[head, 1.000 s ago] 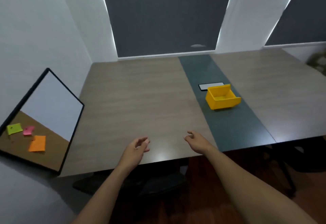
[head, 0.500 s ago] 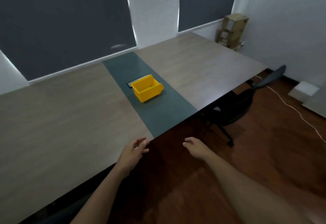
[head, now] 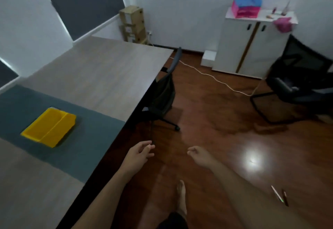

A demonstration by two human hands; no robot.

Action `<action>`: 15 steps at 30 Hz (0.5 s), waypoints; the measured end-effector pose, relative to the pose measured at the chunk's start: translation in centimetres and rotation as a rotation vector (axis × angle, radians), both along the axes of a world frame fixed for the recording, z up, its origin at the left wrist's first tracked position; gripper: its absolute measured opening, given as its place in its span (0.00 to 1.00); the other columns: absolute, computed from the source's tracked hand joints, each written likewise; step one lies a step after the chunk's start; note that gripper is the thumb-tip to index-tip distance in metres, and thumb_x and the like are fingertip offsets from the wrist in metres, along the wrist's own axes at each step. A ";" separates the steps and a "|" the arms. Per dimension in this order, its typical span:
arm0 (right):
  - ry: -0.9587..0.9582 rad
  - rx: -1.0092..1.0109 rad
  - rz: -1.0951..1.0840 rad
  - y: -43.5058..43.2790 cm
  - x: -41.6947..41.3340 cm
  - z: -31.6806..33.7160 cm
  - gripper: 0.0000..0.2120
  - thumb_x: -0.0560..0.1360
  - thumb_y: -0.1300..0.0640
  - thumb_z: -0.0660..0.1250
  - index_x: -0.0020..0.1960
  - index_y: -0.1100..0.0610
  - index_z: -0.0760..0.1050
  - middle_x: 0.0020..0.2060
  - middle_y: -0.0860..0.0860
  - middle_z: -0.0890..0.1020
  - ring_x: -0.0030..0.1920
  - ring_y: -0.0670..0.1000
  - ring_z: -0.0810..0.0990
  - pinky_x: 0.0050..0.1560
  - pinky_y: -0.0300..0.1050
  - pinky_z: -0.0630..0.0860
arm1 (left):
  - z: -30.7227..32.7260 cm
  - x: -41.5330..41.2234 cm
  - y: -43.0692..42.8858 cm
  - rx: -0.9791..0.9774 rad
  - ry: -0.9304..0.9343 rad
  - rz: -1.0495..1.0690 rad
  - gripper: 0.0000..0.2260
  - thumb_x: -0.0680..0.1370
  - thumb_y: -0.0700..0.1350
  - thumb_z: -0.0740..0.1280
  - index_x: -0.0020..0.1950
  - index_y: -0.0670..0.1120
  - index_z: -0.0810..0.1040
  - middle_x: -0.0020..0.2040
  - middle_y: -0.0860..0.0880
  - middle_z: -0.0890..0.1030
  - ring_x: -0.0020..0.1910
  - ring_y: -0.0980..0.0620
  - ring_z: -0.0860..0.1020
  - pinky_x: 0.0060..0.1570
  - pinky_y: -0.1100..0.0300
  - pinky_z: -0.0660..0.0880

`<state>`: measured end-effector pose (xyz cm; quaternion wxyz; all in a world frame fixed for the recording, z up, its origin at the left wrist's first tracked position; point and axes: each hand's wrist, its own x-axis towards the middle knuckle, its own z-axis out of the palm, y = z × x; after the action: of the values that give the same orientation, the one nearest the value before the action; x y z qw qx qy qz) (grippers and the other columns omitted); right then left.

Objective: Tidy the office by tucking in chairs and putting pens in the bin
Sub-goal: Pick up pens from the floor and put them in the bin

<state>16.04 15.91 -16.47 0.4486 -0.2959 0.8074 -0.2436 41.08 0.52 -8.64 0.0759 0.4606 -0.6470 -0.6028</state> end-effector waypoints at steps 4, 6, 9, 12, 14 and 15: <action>0.043 0.007 -0.161 3.1 -7.1 0.0 0.16 0.85 0.54 0.66 0.69 0.60 0.78 0.67 0.56 0.82 0.67 0.53 0.79 0.60 0.37 0.70 | -0.9 -10.5 -1.2 0.045 0.012 -0.152 0.15 0.86 0.54 0.63 0.72 0.54 0.77 0.64 0.57 0.84 0.55 0.60 0.86 0.59 0.57 0.79; 0.056 0.025 -0.244 4.9 -10.6 0.2 0.15 0.85 0.55 0.65 0.69 0.61 0.79 0.67 0.55 0.82 0.68 0.53 0.78 0.59 0.36 0.69 | -1.2 -15.9 -1.4 0.074 0.011 -0.231 0.14 0.86 0.54 0.64 0.71 0.54 0.78 0.64 0.56 0.84 0.55 0.58 0.87 0.60 0.56 0.79; 0.050 0.071 -0.358 8.0 -15.1 0.8 0.15 0.85 0.55 0.64 0.68 0.59 0.79 0.66 0.55 0.82 0.68 0.53 0.79 0.57 0.35 0.68 | -1.4 -23.7 -0.9 0.098 0.007 -0.377 0.14 0.86 0.55 0.64 0.71 0.55 0.78 0.64 0.56 0.84 0.55 0.57 0.87 0.57 0.57 0.81; 0.056 0.091 -0.523 11.6 -19.0 1.9 0.11 0.85 0.56 0.64 0.64 0.55 0.81 0.59 0.53 0.83 0.66 0.54 0.80 0.54 0.33 0.71 | -2.0 -31.3 0.4 0.111 -0.020 -0.535 0.15 0.86 0.54 0.64 0.73 0.54 0.77 0.64 0.56 0.84 0.55 0.58 0.87 0.54 0.59 0.80; 0.074 0.098 -0.614 14.2 -20.9 2.7 0.11 0.85 0.55 0.63 0.63 0.58 0.81 0.55 0.51 0.81 0.58 0.49 0.78 0.39 0.24 0.68 | -2.4 -36.0 1.8 0.098 -0.034 -0.652 0.16 0.87 0.53 0.63 0.74 0.52 0.76 0.65 0.55 0.84 0.54 0.58 0.87 0.51 0.61 0.80; 0.096 0.103 -0.648 15.6 -21.7 2.8 0.12 0.85 0.54 0.63 0.63 0.58 0.81 0.54 0.50 0.82 0.54 0.47 0.76 0.36 0.23 0.67 | -2.6 -38.2 2.8 0.092 -0.040 -0.714 0.16 0.87 0.52 0.63 0.74 0.51 0.76 0.66 0.54 0.84 0.52 0.59 0.87 0.48 0.63 0.81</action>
<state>-5.69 31.51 -13.65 0.3234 -0.0116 0.8911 -0.3181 2.83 3.34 -11.25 -0.1729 0.2202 -0.7408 -0.6106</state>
